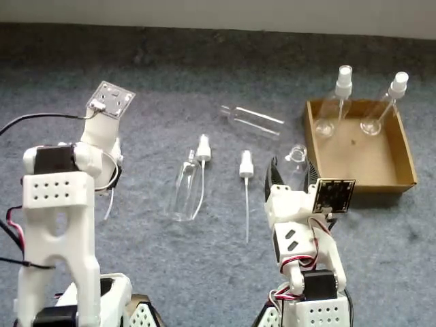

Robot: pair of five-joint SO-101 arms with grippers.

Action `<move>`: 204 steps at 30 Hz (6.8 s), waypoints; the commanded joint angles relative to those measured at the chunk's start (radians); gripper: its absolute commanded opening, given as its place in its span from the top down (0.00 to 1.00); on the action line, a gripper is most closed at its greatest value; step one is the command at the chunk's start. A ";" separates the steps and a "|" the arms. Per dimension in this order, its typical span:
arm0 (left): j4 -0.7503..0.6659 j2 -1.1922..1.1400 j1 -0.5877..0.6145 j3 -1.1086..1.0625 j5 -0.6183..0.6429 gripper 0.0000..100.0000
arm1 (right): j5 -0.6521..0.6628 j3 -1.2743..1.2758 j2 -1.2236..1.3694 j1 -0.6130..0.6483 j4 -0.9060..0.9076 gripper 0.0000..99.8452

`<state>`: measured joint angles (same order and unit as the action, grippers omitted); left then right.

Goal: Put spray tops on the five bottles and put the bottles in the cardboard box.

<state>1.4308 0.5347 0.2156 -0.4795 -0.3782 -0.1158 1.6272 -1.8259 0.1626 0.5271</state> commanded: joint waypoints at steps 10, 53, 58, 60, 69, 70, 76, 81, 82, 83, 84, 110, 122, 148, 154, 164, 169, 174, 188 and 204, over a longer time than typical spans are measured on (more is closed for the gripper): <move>-0.160 -0.509 0.010 0.288 0.000 0.92 | -0.006 0.016 -0.012 -0.013 -0.027 0.87; -0.161 -1.116 0.062 0.765 0.114 0.98 | -0.005 0.016 -0.012 -0.013 -0.027 0.87; -0.155 -1.107 0.031 0.766 0.114 0.98 | -0.005 0.016 -0.012 -0.013 -0.027 0.87; -0.143 -1.101 0.016 0.768 0.114 0.98 | -0.003 0.016 -0.012 -0.013 -0.028 0.87; 0.054 -0.843 -0.065 0.874 0.115 1.00 | -0.003 0.010 -0.012 -0.007 -0.041 0.87; 0.078 -0.802 -0.082 0.878 0.115 1.00 | -0.003 0.015 -0.012 -0.007 -0.062 0.87; 0.146 -0.533 -0.217 0.871 0.207 1.00 | -0.002 0.061 -0.012 -0.007 -0.166 0.87; 0.138 -0.392 -0.315 0.871 0.445 1.00 | -0.002 0.088 -0.012 -0.007 -0.236 0.87; 0.138 -0.377 -0.332 0.871 0.465 1.00 | -0.002 0.088 -0.012 -0.007 -0.237 0.87; 0.138 -0.363 -0.348 0.871 0.479 1.00 | 0.000 0.088 -0.012 -0.007 -0.237 0.87; 0.138 -0.349 -0.364 0.871 0.493 1.00 | 0.011 0.088 -0.012 -0.007 -0.237 0.87; -0.859 0.312 -0.786 0.093 0.586 1.00 | 0.304 0.168 -0.012 0.196 -0.179 0.87; -1.396 0.522 -0.872 -0.286 0.419 1.00 | 0.173 0.170 -0.012 0.209 -0.179 0.87; -1.714 0.516 -0.874 -0.503 0.420 1.00 | 0.173 0.170 -0.012 0.268 -0.173 0.87; -1.714 0.518 -0.872 -0.630 0.420 1.00 | 0.172 0.170 -0.012 0.268 -0.173 0.87; -1.715 0.521 -0.878 -0.826 0.420 1.00 | 0.172 0.168 -0.012 0.266 -0.173 0.87; -1.714 0.516 -0.878 -0.839 0.420 1.00 | 0.172 0.166 -0.012 0.266 -0.173 0.87; -1.709 0.516 -0.881 -0.839 0.423 1.00 | 0.173 0.166 -0.012 0.266 -0.171 0.87; -1.715 0.524 -0.894 -0.878 0.422 1.00 | 0.175 0.165 -0.012 0.219 -0.179 0.87; -1.419 0.524 -0.863 -0.760 0.422 0.99 | 0.334 0.162 -0.012 0.219 -0.179 0.87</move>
<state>-0.0269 1.0549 -0.6605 -1.2651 0.0483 0.2048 1.6686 -1.8228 0.4051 0.3537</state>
